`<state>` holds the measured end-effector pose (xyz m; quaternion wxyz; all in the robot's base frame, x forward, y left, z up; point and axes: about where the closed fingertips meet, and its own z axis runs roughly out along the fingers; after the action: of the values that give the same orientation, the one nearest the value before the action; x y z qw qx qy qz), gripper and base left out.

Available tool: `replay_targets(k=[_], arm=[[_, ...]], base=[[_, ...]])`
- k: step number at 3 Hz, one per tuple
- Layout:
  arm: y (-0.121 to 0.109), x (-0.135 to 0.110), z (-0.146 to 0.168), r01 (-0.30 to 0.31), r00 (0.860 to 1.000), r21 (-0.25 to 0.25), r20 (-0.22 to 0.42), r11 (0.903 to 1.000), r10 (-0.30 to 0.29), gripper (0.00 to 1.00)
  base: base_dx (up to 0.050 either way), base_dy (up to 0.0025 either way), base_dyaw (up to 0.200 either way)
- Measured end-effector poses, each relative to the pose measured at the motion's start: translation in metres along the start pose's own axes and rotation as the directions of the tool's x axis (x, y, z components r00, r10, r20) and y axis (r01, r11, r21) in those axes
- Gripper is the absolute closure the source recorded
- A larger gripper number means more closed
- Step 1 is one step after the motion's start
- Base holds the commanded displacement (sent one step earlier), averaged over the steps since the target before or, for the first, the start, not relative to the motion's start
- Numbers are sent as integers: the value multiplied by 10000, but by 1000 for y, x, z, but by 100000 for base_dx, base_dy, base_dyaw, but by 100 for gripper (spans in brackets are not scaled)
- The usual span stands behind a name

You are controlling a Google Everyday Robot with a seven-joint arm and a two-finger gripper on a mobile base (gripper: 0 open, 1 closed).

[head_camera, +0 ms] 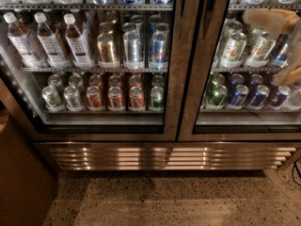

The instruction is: Open left fridge door

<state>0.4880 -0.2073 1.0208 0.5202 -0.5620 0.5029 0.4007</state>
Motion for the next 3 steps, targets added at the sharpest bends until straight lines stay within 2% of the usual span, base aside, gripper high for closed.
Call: replay_targets(k=[2, 3], arm=[[-7, -26, 53, 500, 9986, -956, -128, 9942, -515, 0], [-7, -26, 53, 501, 9986, -955, -127, 9942, -515, 0]], base=[[0, 0, 0], [0, 0, 0]])
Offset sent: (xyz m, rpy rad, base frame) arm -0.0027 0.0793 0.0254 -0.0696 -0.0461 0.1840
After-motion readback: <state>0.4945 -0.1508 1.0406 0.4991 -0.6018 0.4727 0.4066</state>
